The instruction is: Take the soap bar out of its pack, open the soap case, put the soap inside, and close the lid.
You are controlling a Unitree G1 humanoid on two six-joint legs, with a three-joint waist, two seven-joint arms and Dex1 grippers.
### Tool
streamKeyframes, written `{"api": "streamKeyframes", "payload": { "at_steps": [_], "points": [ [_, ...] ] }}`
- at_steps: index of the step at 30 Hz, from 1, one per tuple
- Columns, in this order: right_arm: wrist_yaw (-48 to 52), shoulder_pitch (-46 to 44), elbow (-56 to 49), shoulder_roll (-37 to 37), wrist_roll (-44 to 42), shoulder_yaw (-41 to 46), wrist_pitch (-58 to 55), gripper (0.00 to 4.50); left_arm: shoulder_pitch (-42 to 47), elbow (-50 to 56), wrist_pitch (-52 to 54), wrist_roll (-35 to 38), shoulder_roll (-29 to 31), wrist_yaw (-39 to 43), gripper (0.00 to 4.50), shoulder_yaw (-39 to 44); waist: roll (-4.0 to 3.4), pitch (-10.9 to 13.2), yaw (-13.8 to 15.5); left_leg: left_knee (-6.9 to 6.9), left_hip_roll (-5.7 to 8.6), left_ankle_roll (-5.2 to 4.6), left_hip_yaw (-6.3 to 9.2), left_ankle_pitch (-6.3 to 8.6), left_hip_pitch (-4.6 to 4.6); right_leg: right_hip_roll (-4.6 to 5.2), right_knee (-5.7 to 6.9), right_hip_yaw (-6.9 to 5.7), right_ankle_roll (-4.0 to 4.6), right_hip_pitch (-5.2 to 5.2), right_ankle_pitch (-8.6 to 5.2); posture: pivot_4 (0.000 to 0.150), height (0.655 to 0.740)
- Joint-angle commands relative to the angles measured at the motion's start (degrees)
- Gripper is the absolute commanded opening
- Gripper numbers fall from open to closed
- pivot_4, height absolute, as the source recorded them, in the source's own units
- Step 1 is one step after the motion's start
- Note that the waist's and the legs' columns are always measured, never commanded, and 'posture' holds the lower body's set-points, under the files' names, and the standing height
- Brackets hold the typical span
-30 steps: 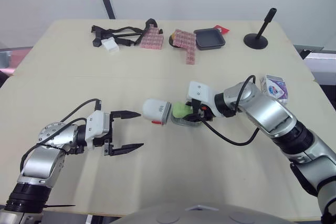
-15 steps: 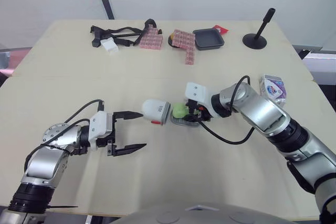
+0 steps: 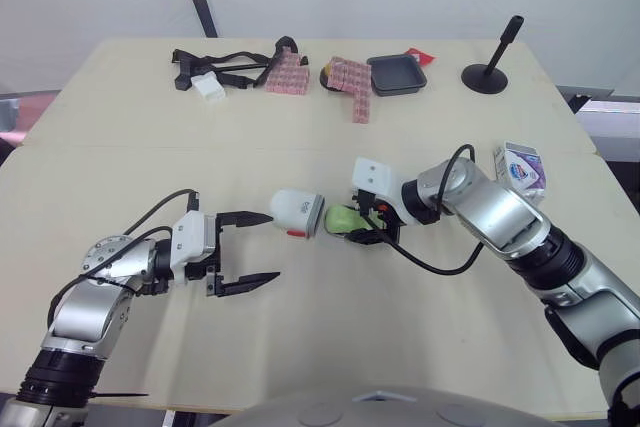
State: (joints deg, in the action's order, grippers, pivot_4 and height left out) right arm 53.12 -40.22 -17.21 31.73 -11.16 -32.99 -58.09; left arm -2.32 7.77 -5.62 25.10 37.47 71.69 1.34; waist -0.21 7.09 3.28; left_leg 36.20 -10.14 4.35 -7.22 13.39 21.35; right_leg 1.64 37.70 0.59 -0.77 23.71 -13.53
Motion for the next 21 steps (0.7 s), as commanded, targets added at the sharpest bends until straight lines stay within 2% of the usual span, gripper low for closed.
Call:
{"api": "streamKeyframes", "payload": {
  "at_steps": [1, 6, 10, 14, 21],
  "points": [
    [0.3, -1.5, -1.2, 0.0, -0.4, 1.2, 1.4, 4.48, -0.1, 1.9, -0.4, 0.5, 0.3, -0.2, 4.50, 0.4, 0.00, 0.0, 0.0, 0.00, -0.01, 0.01, 0.00, 0.00, 0.00, -0.01, 0.00, 0.00, 0.00, 0.00, 0.00, 0.150, 0.7400],
    [0.0, -0.4, -1.2, -0.1, -0.8, 3.2, 4.0, 4.48, -0.2, 2.0, -0.6, 0.6, 0.3, -0.2, 4.50, 0.2, 0.00, 0.0, 0.0, 0.00, -0.07, 0.07, 0.00, 0.01, -0.01, -0.06, 0.00, 0.00, 0.01, 0.00, 0.00, 0.150, 0.7400],
    [-0.5, 3.5, -2.8, -0.4, -3.7, 9.5, 7.8, 4.48, 0.2, 2.0, -0.5, 0.5, 0.3, -0.3, 4.50, 0.1, 0.01, 0.0, 0.2, 0.00, -0.09, 0.09, 0.00, 0.01, 0.00, -0.07, 0.00, 0.00, 0.01, -0.01, 0.01, 0.150, 0.7400],
    [1.9, 12.3, -6.2, 1.5, -6.7, 16.7, 18.1, 4.48, 1.9, -0.3, -1.7, -0.5, 0.4, -0.3, 4.50, 0.4, 0.04, 0.0, 1.0, 0.00, -0.10, 0.09, -0.01, 0.02, 0.00, -0.07, -0.03, 0.00, 0.01, -0.01, 0.01, 0.150, 0.7400],
    [1.5, 34.5, -9.3, 0.0, -10.5, 28.4, 36.4, 4.48, 6.2, -2.9, -0.7, -0.7, 0.4, -0.4, 4.50, 0.2, 0.10, -0.1, 1.2, -0.02, -0.12, 0.10, -0.03, 0.03, 0.02, -0.06, -0.04, 0.02, 0.02, -0.04, 0.00, 0.150, 0.7400]
  ]
}}
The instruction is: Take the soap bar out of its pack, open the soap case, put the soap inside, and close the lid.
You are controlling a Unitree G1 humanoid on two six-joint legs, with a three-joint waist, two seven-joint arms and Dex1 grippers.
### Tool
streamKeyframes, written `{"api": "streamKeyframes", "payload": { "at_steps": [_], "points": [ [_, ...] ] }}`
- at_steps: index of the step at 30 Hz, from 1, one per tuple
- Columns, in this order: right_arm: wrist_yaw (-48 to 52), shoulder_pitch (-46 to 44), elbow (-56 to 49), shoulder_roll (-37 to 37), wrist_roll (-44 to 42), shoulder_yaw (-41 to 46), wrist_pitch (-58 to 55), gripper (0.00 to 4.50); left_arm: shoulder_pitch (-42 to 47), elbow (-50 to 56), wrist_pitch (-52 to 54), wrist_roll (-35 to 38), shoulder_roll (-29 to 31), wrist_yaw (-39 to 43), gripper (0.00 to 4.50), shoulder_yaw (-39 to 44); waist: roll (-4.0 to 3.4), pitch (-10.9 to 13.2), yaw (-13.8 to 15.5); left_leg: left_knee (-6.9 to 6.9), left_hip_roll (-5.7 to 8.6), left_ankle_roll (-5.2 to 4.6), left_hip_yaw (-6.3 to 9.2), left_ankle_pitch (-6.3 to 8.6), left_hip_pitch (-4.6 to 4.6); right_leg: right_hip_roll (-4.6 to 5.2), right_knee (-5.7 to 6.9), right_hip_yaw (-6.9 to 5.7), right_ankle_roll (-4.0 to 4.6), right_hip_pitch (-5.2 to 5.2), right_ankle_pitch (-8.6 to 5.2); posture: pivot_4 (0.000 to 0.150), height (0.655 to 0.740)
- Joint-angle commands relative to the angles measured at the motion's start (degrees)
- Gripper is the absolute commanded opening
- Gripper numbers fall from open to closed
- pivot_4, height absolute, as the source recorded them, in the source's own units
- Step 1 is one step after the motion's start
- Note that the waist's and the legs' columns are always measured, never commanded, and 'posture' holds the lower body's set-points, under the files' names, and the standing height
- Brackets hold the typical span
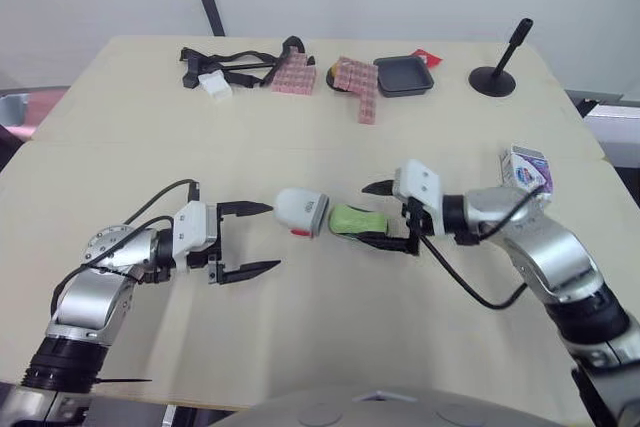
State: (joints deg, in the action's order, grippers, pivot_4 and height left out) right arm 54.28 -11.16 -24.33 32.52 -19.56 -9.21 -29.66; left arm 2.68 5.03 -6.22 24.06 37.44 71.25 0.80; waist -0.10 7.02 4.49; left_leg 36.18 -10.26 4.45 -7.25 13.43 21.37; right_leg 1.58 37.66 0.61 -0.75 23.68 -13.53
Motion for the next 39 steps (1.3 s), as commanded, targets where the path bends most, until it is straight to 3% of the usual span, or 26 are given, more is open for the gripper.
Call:
{"api": "streamKeyframes", "payload": {
  "at_steps": [1, 8, 21, 30, 39],
  "points": [
    [0.6, 8.3, -1.4, -1.3, -1.8, 5.7, 11.7, 4.48, 1.6, -0.3, 0.1, 0.3, 0.5, 0.1, 4.50, 0.6, -0.01, 0.0, -0.2, -0.01, -0.01, 0.00, -0.01, 0.01, -0.01, 0.00, -0.01, 0.00, 0.00, -0.02, 0.00, 0.150, 0.7400],
    [1.9, 20.3, 2.8, -1.9, -1.0, 9.0, 27.3, 4.48, 6.5, -2.2, 1.6, -0.4, 0.6, 1.4, 4.50, -1.6, 0.01, 0.0, -1.0, -0.01, -0.02, -0.03, 0.00, 0.00, -0.05, 0.00, 0.00, 0.01, 0.03, -0.04, 0.00, 0.150, 0.7400],
    [2.2, 36.4, 3.9, -1.8, -4.2, 17.9, 37.6, 4.48, 25.6, -15.8, -1.5, -6.6, 2.9, 13.9, 4.50, -9.0, 0.02, 0.0, -1.4, 0.00, -0.01, -0.42, 0.02, 0.14, -0.03, 0.04, -0.03, -0.03, 0.11, -0.05, -0.03, 0.150, 0.7400],
    [0.8, 36.7, 5.8, -2.5, -3.3, 17.7, 39.7, 4.48, 35.6, -29.6, -10.1, -12.3, 1.8, 21.2, 4.50, -14.2, 0.02, 0.0, -1.5, -0.01, 0.01, -0.47, 0.04, 0.14, -0.01, 0.08, -0.04, -0.07, 0.21, -0.05, -0.09, 0.150, 0.7400],
    [0.4, 35.8, 5.9, -2.2, -2.9, 17.0, 39.6, 4.48, 38.2, -33.0, -11.2, -13.3, 0.3, 21.1, 4.50, -15.9, 0.02, 0.0, -1.4, -0.01, 0.02, -0.49, 0.05, 0.14, 0.02, 0.10, -0.04, -0.09, 0.09, -0.05, -0.02, 0.150, 0.7400]
  ]
}}
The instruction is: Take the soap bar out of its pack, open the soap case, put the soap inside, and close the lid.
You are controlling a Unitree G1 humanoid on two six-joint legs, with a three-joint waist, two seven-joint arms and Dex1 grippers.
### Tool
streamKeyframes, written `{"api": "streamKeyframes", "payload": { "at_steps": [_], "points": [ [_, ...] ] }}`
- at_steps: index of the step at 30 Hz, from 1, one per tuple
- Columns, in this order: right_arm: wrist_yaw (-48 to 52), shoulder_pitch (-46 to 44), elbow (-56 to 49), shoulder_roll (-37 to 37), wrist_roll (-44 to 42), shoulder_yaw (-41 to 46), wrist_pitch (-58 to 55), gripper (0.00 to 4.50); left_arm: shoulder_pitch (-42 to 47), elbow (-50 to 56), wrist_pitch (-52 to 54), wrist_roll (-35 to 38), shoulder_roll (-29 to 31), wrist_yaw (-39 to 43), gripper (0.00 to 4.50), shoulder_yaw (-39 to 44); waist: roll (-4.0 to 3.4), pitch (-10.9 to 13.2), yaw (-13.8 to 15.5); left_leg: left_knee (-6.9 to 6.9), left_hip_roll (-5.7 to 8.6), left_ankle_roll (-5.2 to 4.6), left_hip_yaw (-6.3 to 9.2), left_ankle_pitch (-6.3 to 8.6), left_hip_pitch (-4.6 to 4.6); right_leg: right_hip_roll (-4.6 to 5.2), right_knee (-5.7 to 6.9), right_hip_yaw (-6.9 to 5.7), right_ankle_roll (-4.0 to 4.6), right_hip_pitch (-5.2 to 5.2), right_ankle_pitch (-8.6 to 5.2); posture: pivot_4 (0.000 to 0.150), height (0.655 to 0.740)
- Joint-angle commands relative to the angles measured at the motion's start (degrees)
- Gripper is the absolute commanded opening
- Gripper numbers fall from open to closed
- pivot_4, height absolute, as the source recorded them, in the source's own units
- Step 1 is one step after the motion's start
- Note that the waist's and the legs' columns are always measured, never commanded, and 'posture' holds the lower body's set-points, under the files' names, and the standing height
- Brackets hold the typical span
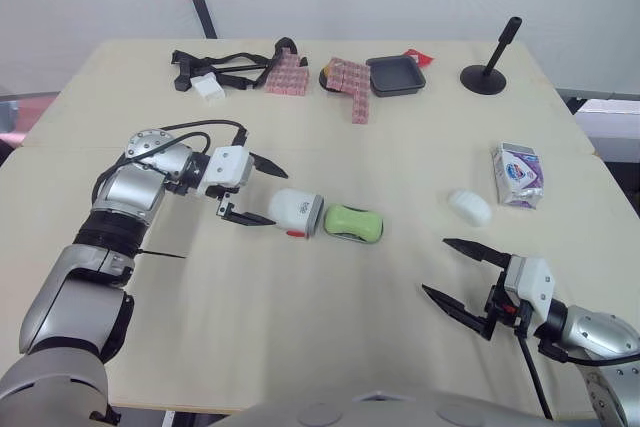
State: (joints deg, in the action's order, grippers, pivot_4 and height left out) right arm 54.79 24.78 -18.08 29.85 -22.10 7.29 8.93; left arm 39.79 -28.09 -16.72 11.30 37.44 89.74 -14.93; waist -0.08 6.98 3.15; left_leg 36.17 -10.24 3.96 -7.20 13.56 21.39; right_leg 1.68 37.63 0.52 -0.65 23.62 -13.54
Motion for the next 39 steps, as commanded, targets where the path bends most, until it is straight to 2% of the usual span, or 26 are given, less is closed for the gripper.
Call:
{"api": "streamKeyframes", "payload": {
  "at_steps": [1, 17, 39],
  "points": [
    [-0.1, -0.1, -0.3, 0.5, -0.3, 0.5, 1.0, 4.48, 1.1, 0.2, -0.6, -0.6, 0.2, 2.5, 4.50, -0.3, 0.00, 0.0, 0.0, 0.00, 0.00, 0.00, 0.00, 0.00, 0.00, 0.00, 0.00, 0.00, 0.00, 0.00, 0.00, 0.150, 0.7400],
    [0.5, -1.2, 0.9, 0.4, -0.4, 0.4, 1.6, 4.48, 1.7, -0.3, 2.1, -3.8, -1.3, 0.8, 4.50, -2.2, 0.00, 0.0, 0.0, 0.00, 0.00, -0.02, 0.00, 0.00, 0.00, 0.02, 0.00, -0.01, 0.01, 0.00, 0.00, 0.150, 0.7400],
    [-1.1, 0.7, 1.0, -0.5, 0.1, -0.5, 2.8, 4.48, 2.4, -4.0, -0.6, -8.7, -3.5, -1.6, 4.50, -3.7, 0.00, 0.0, 0.1, 0.00, 0.01, -0.12, 0.00, 0.04, 0.01, 0.03, -0.01, -0.02, 0.09, 0.00, -0.05, 0.150, 0.7400]
  ]
}}
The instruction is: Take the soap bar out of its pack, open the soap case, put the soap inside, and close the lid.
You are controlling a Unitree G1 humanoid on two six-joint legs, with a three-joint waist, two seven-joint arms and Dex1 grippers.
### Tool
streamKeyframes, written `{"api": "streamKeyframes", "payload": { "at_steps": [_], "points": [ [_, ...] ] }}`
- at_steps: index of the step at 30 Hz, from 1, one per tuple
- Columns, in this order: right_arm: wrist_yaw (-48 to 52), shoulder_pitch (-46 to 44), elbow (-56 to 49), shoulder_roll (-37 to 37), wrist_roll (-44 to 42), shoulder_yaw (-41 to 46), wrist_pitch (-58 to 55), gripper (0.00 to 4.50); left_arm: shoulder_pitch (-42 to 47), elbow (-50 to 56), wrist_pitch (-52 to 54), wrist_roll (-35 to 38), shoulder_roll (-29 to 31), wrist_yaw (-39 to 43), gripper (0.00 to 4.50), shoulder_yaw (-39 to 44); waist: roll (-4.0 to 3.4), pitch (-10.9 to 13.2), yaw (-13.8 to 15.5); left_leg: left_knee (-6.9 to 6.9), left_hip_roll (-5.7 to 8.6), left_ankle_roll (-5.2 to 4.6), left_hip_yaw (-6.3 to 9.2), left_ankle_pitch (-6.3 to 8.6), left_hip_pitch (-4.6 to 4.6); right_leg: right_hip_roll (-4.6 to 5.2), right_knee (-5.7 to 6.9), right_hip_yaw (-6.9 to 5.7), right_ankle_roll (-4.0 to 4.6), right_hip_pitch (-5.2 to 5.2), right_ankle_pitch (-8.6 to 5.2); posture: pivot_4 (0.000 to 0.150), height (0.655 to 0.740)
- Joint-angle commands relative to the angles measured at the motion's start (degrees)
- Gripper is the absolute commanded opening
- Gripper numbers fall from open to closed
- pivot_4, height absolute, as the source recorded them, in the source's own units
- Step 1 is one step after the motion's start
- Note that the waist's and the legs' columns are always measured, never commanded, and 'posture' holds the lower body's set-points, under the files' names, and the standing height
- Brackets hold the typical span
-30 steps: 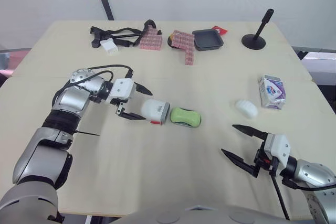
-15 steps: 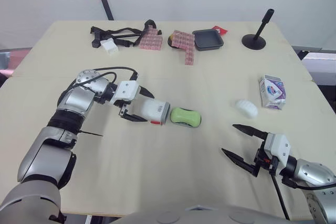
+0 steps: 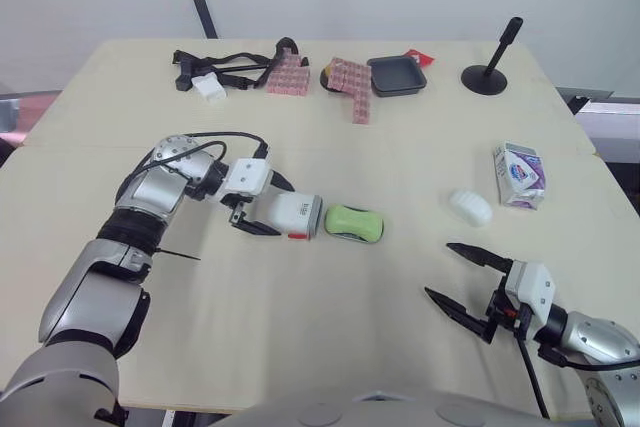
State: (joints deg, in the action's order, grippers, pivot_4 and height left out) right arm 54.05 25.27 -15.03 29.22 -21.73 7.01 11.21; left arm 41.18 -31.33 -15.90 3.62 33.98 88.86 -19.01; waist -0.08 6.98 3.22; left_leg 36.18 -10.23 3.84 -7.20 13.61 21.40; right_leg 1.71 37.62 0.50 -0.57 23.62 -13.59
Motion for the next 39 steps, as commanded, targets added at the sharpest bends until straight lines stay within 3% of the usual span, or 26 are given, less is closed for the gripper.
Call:
{"api": "streamKeyframes", "payload": {
  "at_steps": [1, 16, 20, 29, 33, 39],
  "points": [
    [-0.4, 0.3, -2.2, 0.3, -0.2, -0.2, 0.4, 4.48, 1.0, -1.1, -1.5, -1.2, -0.3, -1.1, 4.50, 0.3, 0.00, 0.0, 0.0, 0.00, 0.00, 0.00, 0.00, 0.00, 0.00, 0.00, 0.00, 0.00, 0.00, 0.00, 0.00, 0.150, 0.7400],
    [0.1, -0.1, -1.8, 1.8, -0.8, 0.2, 0.0, 4.48, 1.3, -2.1, -1.6, -0.7, -1.7, -2.2, 4.50, 1.0, 0.00, 0.0, 0.0, 0.00, 0.00, -0.01, 0.00, 0.00, 0.01, 0.00, -0.01, 0.00, -0.05, 0.00, 0.03, 0.150, 0.7400],
    [0.2, -0.2, -1.6, 2.1, -0.8, 0.2, 0.0, 4.50, 1.3, -2.2, -1.7, -0.6, -1.7, -2.1, 3.47, 1.0, 0.00, 0.0, 0.0, 0.00, 0.00, -0.01, 0.00, 0.01, 0.01, 0.00, -0.01, 0.00, -0.05, 0.00, 0.03, 0.150, 0.7400],
    [0.4, -0.7, -2.1, 3.0, -0.8, 0.2, -0.4, 4.50, 1.5, -2.7, -1.9, 0.5, -1.4, -2.9, 3.46, 2.4, 0.00, 0.0, 0.0, 0.00, 0.00, -0.01, 0.00, 0.01, 0.01, 0.00, -0.02, 0.00, -0.05, 0.00, 0.03, 0.150, 0.7400],
    [-0.6, -3.0, -7.0, 5.1, -4.2, 0.1, -7.7, 4.50, 0.1, -0.5, -0.3, 4.0, -0.7, -2.1, 3.46, 4.9, 0.00, 0.0, -0.1, -0.01, 0.00, -0.01, 0.00, 0.01, 0.00, 0.00, -0.03, 0.00, -0.05, 0.00, 0.03, 0.150, 0.7400],
    [-3.3, -18.3, -16.2, 13.2, -8.4, -4.2, -29.3, 4.50, -6.1, 8.7, 3.0, 8.7, 1.7, -1.1, 3.46, 7.5, -0.03, 0.0, -0.4, -0.04, -0.01, 0.01, 0.01, -0.01, -0.07, -0.04, 0.00, 0.05, -0.09, -0.03, 0.06, 0.150, 0.7400]
  ]
}}
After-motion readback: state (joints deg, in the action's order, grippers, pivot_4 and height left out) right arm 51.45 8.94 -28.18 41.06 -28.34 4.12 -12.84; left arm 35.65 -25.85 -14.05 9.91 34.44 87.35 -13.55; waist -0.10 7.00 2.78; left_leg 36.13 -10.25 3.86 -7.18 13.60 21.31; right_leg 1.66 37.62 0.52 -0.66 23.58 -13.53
